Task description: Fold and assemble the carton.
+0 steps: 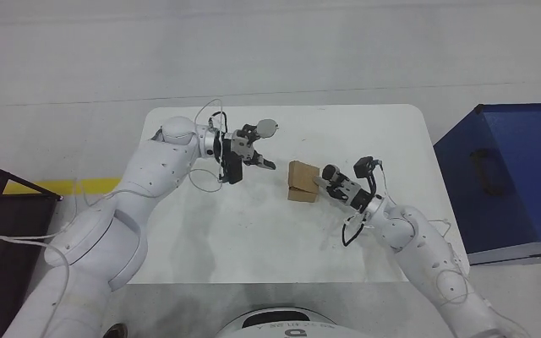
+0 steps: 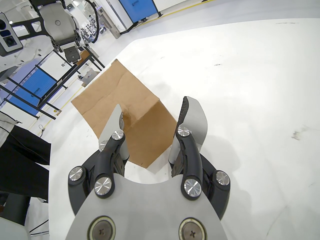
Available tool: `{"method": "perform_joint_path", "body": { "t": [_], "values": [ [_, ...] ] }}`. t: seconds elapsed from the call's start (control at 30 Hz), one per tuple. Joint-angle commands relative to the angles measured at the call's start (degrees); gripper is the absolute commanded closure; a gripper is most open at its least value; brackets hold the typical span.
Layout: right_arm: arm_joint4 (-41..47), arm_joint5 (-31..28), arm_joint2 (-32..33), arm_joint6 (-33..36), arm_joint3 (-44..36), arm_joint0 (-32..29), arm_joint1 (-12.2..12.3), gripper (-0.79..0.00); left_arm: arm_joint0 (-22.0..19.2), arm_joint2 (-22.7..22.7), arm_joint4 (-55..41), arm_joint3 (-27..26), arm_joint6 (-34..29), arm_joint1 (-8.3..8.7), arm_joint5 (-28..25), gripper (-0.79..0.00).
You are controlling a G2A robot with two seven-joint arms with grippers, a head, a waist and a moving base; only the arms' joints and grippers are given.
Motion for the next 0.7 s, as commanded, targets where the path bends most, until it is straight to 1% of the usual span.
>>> {"method": "perform_joint_path", "body": {
  "t": [0.0, 0.03, 0.1, 0.17, 0.3, 0.4, 0.43, 0.53, 0.67],
  "values": [
    [0.3, 0.2, -0.3, 0.6, 0.1, 0.2, -0.1, -0.413, 0.3, 0.6, 1.9, -1.5, -3.2, -0.14, 0.3, -0.785],
    [0.4, 0.3, -0.5, 0.8, 0.1, 0.3, -0.2, -0.403, 0.4, 0.8, 2.5, -1.9, -4.3, -0.19, 0.4, -0.785],
    [0.5, 0.5, -0.7, 1.3, 0.1, 0.4, -0.3, -0.409, 0.5, 1.4, 4.7, -2.7, -7.0, -0.28, 1.3, -0.785],
    [0.5, 0.7, -0.9, 1.4, -0.1, 0.5, -0.3, -0.416, 0.9, 1.6, 5.1, -3.2, -7.8, -0.34, 1.1, -0.785],
    [0.8, 0.9, -0.8, 1.7, -0.4, 0.5, -0.4, -0.419, 1.1, 1.3, 4.6, -3.4, -6.9, -0.34, 0.7, -0.785],
    [0.9, 1.0, -0.6, 1.9, -0.6, 0.5, -0.4, -0.443, 1.0, 1.2, 4.8, -3.3, -7.0, -0.4, 0.5, -0.785],
    [1.1, 0.9, -0.5, 1.8, -0.8, 0.5, -0.5, -0.44, 0.9, 1.3, 5.1, -3.3, -7.1, -0.46, 0.4, -0.785],
    [3.5, -0.8, -0.2, 1.5, -0.6, 0.3, -0.5, -0.446, 1.0, 1.5, 5.3, -3.3, -7.3, -0.71, 0.1, -0.785],
    [4.1, -1.1, 0.1, 1.7, -0.4, 0.4, -0.5, -0.446, 0.9, 1.5, 5.2, -3.2, -7.1, -1.06, -0.1, -0.785]
  ]
}}
